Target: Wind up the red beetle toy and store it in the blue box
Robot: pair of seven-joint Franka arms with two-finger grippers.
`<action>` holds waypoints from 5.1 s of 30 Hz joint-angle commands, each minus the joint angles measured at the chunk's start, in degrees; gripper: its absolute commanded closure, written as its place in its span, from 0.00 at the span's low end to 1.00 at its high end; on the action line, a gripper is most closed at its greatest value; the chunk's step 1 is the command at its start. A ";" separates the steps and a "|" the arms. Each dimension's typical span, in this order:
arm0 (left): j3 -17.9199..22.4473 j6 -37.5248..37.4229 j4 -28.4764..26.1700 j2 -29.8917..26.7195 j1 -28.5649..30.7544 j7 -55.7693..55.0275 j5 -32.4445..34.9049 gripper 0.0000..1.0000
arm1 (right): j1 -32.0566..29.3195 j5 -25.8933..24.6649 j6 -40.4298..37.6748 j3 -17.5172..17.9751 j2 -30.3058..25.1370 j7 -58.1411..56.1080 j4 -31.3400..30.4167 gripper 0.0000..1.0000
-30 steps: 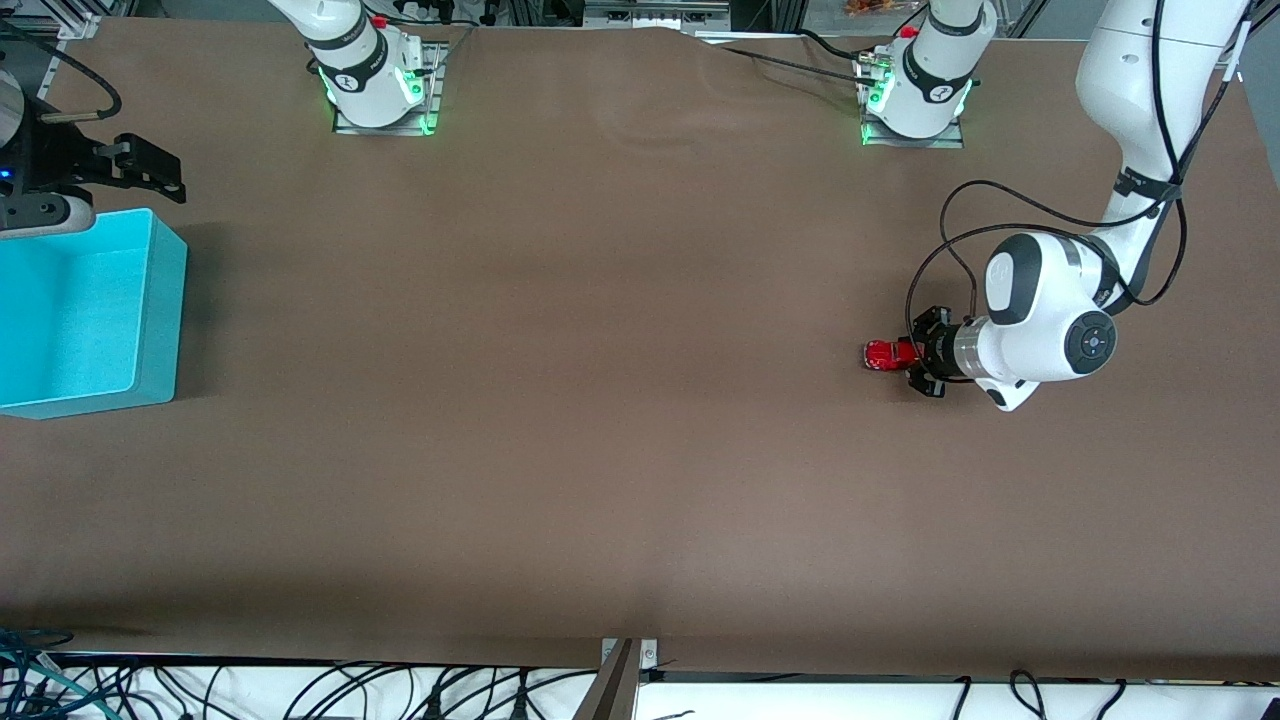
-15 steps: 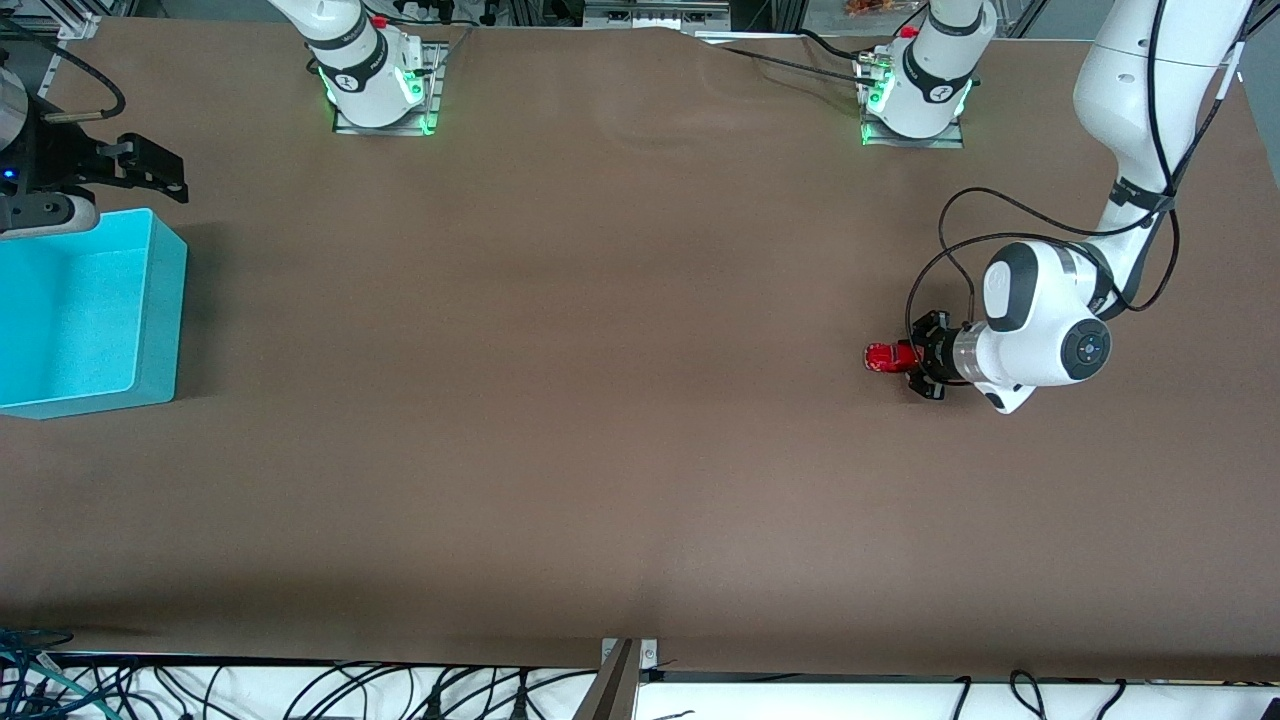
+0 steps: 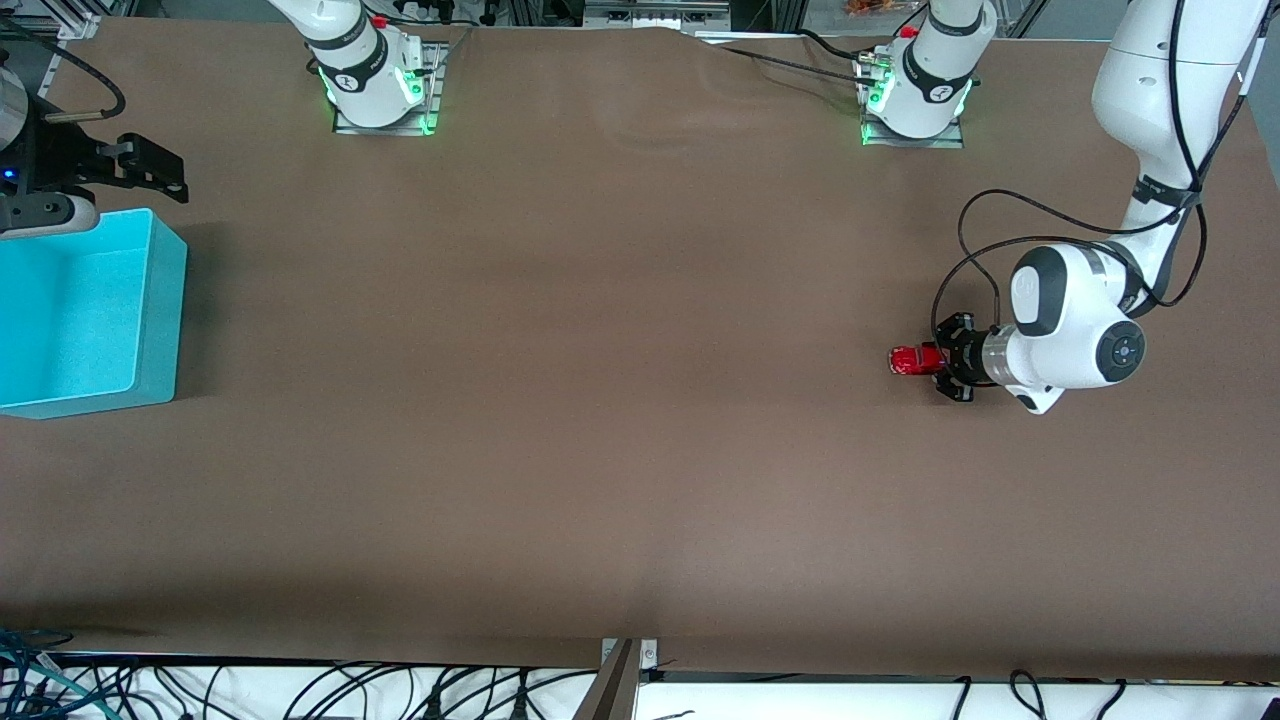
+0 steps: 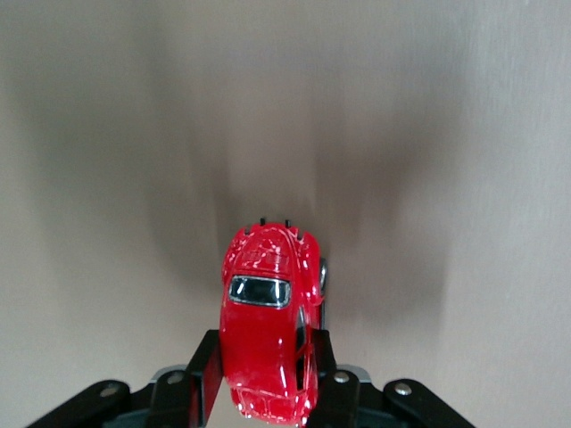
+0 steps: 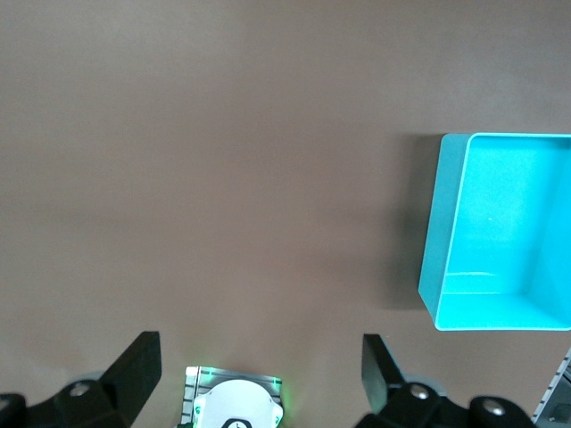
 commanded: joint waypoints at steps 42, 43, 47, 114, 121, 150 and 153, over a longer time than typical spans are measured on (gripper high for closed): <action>6.12 1.55 1.53 3.04 1.10 8.73 -1.59 0.38 | -0.02 -1.17 -0.39 0.77 -0.06 0.03 0.56 0.00; 6.12 1.55 1.53 3.04 1.10 8.73 -1.59 0.33 | -0.02 -1.17 -0.30 0.77 -0.06 0.03 0.56 0.00; 6.12 1.55 1.79 3.04 1.10 8.47 -1.59 0.15 | -0.02 -1.17 -0.30 0.77 -0.06 0.12 0.56 0.00; 3.13 -17.69 25.07 -5.31 0.22 57.07 11.05 0.00 | -0.02 -1.17 -0.30 0.86 -0.06 0.12 0.56 0.00; 3.22 -24.90 34.21 -5.31 0.22 62.16 11.77 0.00 | -0.02 -1.17 -0.21 0.86 0.29 0.12 0.47 0.00; -6.89 -46.53 42.83 -11.99 1.19 71.49 12.29 0.00 | -0.63 -1.17 4.09 0.24 1.44 -1.46 -3.13 0.00; -6.80 -46.53 42.92 -11.99 1.45 71.66 12.38 0.00 | -0.63 -1.17 4.44 -0.11 2.22 -1.46 -3.13 0.00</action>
